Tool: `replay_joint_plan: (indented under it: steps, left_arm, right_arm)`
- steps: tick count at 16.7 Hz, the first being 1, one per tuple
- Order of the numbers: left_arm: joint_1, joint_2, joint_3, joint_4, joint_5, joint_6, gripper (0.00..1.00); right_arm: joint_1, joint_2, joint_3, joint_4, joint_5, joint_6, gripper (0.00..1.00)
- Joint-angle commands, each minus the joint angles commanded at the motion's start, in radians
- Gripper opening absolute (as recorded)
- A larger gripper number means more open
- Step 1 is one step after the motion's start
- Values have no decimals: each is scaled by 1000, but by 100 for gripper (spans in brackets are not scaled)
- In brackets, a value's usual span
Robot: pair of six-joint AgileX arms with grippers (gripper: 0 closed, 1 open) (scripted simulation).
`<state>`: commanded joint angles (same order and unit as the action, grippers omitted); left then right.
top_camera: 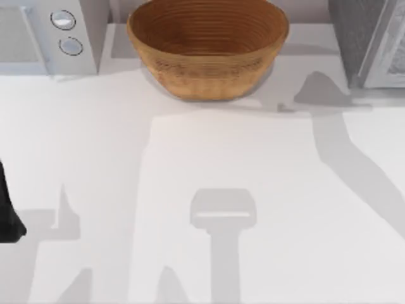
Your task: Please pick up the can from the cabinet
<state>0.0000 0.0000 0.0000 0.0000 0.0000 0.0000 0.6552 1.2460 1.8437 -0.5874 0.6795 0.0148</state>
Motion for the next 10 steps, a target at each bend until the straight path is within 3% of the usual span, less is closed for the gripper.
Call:
replay_joint_plan:
  steps: [5, 10]
  left_arm:
    - [0, 0, 0, 0, 0, 0, 100]
    - [0, 0, 0, 0, 0, 0, 100]
  right_arm:
    - [-90, -167, -249, 79, -88, -1, 0]
    - [-227, -428, -636, 203, -229, -4, 0]
